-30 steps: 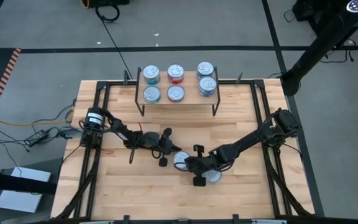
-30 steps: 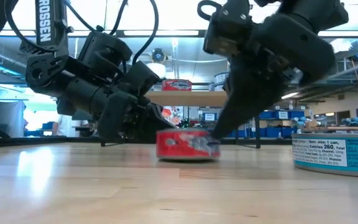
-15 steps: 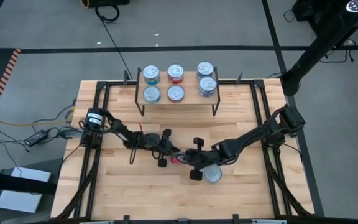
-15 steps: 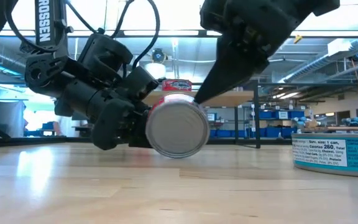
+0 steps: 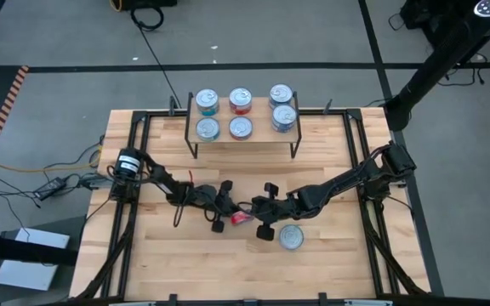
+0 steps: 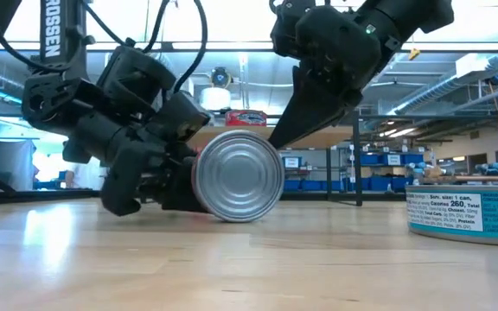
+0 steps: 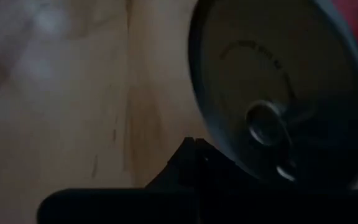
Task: Stack canned seafood by type on shelf
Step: Stack the red tuna can on top of the other red tuna can on the shelf
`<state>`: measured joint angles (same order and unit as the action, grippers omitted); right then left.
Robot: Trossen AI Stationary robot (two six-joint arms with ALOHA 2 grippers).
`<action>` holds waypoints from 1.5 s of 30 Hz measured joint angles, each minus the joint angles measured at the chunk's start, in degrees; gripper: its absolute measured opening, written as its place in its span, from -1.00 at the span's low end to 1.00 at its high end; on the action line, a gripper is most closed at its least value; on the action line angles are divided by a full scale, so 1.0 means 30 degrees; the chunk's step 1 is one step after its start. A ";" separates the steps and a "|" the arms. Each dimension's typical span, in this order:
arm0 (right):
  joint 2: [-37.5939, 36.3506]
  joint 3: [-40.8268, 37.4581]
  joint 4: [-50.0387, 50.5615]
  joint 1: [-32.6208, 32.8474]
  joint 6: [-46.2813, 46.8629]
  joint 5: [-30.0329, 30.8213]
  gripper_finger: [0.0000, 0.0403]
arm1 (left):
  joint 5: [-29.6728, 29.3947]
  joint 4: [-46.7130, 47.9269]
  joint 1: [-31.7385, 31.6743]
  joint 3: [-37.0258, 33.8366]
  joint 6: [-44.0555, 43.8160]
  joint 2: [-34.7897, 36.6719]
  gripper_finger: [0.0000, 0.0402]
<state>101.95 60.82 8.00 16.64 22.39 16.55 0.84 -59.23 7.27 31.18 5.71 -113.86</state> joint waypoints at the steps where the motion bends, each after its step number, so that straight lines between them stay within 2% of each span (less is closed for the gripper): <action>1: 0.0000 0.0000 0.0000 0.0015 0.0002 -0.0049 -0.93 | -0.0003 -0.0210 -0.0003 -0.0241 -0.0028 0.0114 -1.00; 7: -0.0338 -0.0007 0.0425 0.0017 0.0257 0.0105 -0.81 | -0.0831 -0.0999 -0.0022 -0.1814 -0.0107 0.1744 -1.00; 12: -0.1037 -0.0007 0.0846 0.0017 -0.0444 0.0251 -0.60 | -0.1144 -0.1215 -0.0014 -0.3338 -0.0590 0.2935 -1.00; 18: -0.1359 0.0431 0.0770 0.0283 -0.1675 -0.0255 -0.23 | -0.1406 -0.2772 0.0007 -0.4008 -0.0888 0.2942 -1.00; 24: -0.0900 0.1219 0.0781 0.0397 -0.2747 -0.0219 0.19 | -0.1421 -0.2915 0.0007 -0.3964 -0.0917 0.2942 -1.00; 28: -0.0576 0.1267 0.0645 0.0181 -0.3015 -0.0086 0.38 | -0.1421 -0.2911 0.0007 -0.3901 -0.0976 0.2942 -1.00; 34: -0.0130 0.1224 0.0855 -0.0227 -0.3171 -0.0856 0.46 | -0.1421 -0.2808 0.0007 -0.3803 -0.0977 0.2942 -1.00; 45: 0.1004 0.1231 0.0161 -0.0508 -0.4094 -0.1667 0.38 | -0.1413 -0.2674 0.0007 -0.3825 -0.0983 0.2935 -1.00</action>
<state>104.96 64.51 8.48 15.11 10.10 11.55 -3.40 -67.25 7.29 19.70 2.76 -105.06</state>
